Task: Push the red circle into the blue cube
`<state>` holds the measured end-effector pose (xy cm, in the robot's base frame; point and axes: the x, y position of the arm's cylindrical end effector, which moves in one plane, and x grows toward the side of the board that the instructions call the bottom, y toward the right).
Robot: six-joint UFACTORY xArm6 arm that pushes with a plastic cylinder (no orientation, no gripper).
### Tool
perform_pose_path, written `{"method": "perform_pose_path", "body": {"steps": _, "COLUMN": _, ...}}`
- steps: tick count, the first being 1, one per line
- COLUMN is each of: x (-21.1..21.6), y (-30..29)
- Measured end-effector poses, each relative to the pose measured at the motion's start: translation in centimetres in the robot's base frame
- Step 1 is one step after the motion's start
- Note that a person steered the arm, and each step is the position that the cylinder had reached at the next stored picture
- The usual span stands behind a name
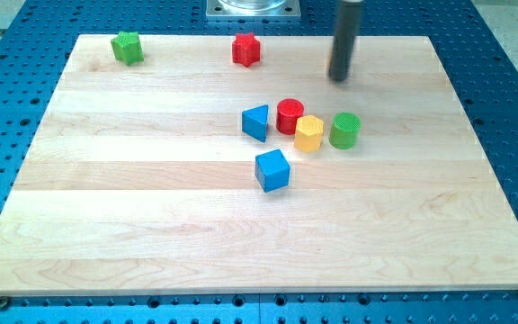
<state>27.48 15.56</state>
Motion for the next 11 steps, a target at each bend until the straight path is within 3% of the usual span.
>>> {"method": "perform_pose_path", "body": {"steps": 1, "x": -0.4, "y": 0.6}}
{"method": "perform_pose_path", "body": {"steps": 2, "x": -1.5, "y": -2.7}}
{"method": "perform_pose_path", "body": {"steps": 3, "x": -3.4, "y": 1.8}}
{"method": "perform_pose_path", "body": {"steps": 4, "x": -3.3, "y": 2.6}}
{"method": "perform_pose_path", "body": {"steps": 6, "x": -0.5, "y": -0.1}}
{"method": "perform_pose_path", "body": {"steps": 8, "x": 8.9, "y": -2.4}}
{"method": "perform_pose_path", "body": {"steps": 10, "x": 9.4, "y": -12.9}}
{"method": "perform_pose_path", "body": {"steps": 11, "x": 12.8, "y": -14.4}}
